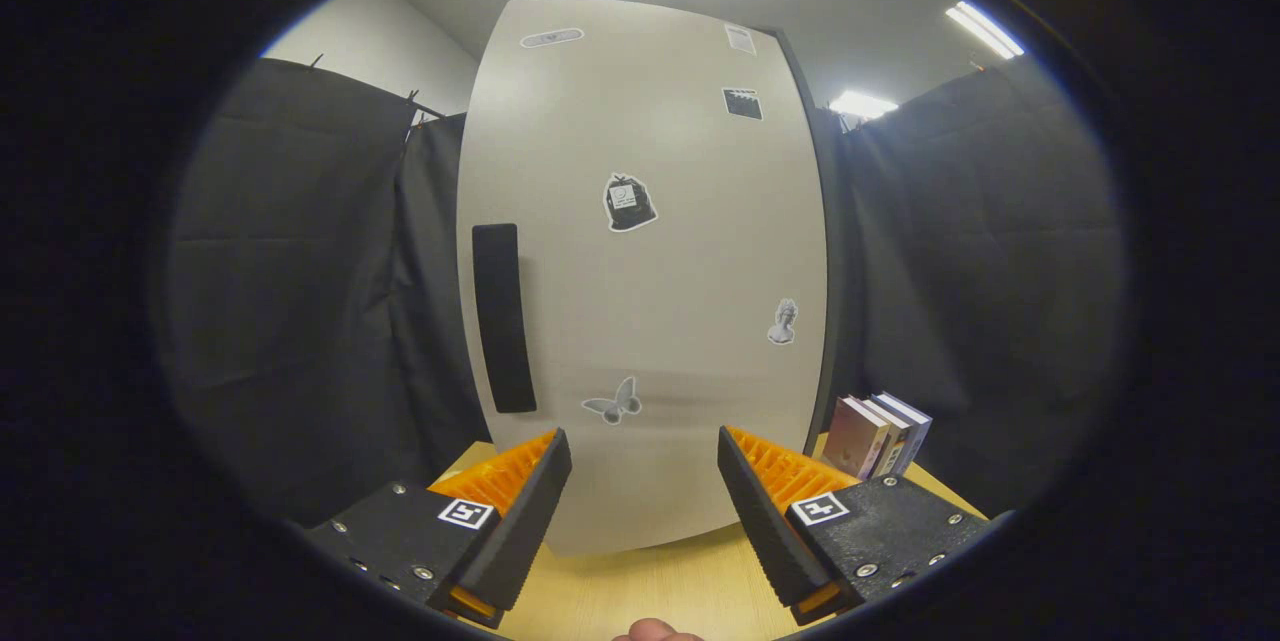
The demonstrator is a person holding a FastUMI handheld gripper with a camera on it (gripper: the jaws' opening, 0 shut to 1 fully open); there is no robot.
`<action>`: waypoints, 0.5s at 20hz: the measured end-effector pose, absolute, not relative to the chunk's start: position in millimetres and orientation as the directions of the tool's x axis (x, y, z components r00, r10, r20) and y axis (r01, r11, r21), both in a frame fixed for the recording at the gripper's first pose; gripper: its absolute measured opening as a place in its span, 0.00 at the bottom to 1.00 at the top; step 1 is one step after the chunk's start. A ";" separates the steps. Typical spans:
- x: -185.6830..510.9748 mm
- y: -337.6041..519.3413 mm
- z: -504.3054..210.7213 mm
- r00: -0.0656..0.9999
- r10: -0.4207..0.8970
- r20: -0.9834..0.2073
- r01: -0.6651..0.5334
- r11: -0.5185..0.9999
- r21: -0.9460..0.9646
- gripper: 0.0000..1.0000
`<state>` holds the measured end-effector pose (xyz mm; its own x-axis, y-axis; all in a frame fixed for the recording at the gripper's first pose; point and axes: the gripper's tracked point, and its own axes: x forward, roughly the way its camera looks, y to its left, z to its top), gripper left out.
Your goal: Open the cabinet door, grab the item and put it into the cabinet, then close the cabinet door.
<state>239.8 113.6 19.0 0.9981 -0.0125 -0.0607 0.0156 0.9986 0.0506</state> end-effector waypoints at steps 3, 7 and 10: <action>241.8 114.0 17.3 0.998 -0.010 -0.066 0.014 0.998 0.061 0.92; 242.2 116.4 19.1 0.998 -0.008 -0.069 0.012 0.998 0.058 0.92; 241.8 117.8 19.4 0.998 -0.004 -0.067 0.008 0.999 0.052 0.92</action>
